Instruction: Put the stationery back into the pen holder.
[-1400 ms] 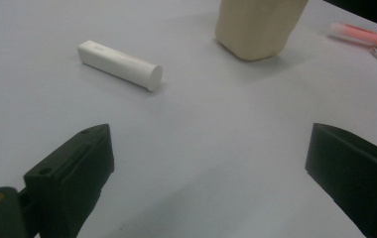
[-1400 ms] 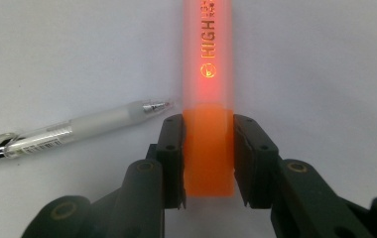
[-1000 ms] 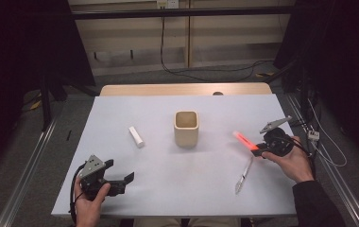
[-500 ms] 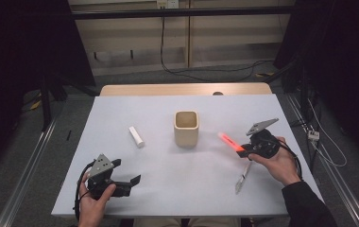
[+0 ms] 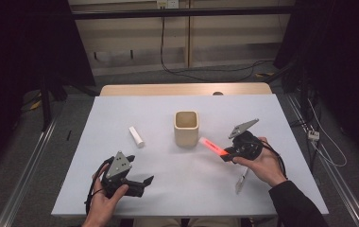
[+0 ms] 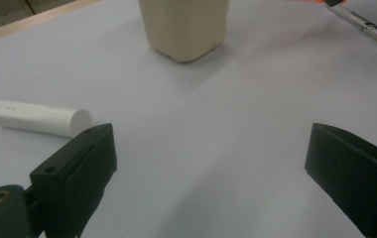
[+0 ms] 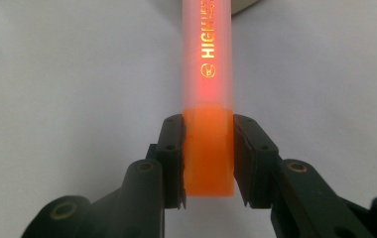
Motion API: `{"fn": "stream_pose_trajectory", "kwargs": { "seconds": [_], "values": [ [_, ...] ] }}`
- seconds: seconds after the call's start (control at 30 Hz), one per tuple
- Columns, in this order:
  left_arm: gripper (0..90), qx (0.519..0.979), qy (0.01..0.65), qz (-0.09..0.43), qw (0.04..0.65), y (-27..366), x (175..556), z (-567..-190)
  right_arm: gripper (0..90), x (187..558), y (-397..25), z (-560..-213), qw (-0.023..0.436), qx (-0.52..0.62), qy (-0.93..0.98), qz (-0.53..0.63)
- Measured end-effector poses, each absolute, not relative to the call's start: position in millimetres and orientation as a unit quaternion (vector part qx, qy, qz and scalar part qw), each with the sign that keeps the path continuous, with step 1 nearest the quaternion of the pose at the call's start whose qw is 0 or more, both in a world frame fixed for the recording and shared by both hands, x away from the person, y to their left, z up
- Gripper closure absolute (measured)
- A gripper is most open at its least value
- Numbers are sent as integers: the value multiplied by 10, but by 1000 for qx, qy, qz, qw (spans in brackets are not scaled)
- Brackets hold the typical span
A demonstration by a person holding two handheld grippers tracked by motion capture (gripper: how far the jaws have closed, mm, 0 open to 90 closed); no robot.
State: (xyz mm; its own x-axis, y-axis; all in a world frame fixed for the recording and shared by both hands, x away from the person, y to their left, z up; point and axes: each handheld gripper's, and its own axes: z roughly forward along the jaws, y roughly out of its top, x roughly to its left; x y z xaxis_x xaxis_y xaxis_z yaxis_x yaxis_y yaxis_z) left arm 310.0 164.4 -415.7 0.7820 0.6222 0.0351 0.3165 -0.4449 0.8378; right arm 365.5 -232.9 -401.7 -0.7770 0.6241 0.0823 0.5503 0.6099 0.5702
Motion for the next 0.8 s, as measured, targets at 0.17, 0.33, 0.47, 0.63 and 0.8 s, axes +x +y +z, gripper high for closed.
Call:
{"fn": "stream_pose_trajectory", "kwargs": {
  "seconds": [0.17, 0.33, 0.47, 0.63, 0.8],
  "values": [
    [60, 838, 277, 166, 441, 1559, 3181, -4130, 673, 3668, -2221, -3988, 60, 318, 898, 297],
    [50, 844, 255, 158, 445, 1460, 3261, -4137, 673, 3698, -2167, -3902, 68, 311, 897, 306],
    [52, 848, 245, 163, 442, 1360, 3355, -4138, 673, 3712, -2116, -3872, 64, 306, 899, 308],
    [51, 862, 207, 193, 421, 1198, 3459, -4068, 673, 3731, -2040, -3833, 62, 298, 899, 315],
    [56, 872, 172, 222, 400, 1034, 3458, -4092, 673, 3752, -1942, -3815, 56, 291, 900, 319]
  ]
}}
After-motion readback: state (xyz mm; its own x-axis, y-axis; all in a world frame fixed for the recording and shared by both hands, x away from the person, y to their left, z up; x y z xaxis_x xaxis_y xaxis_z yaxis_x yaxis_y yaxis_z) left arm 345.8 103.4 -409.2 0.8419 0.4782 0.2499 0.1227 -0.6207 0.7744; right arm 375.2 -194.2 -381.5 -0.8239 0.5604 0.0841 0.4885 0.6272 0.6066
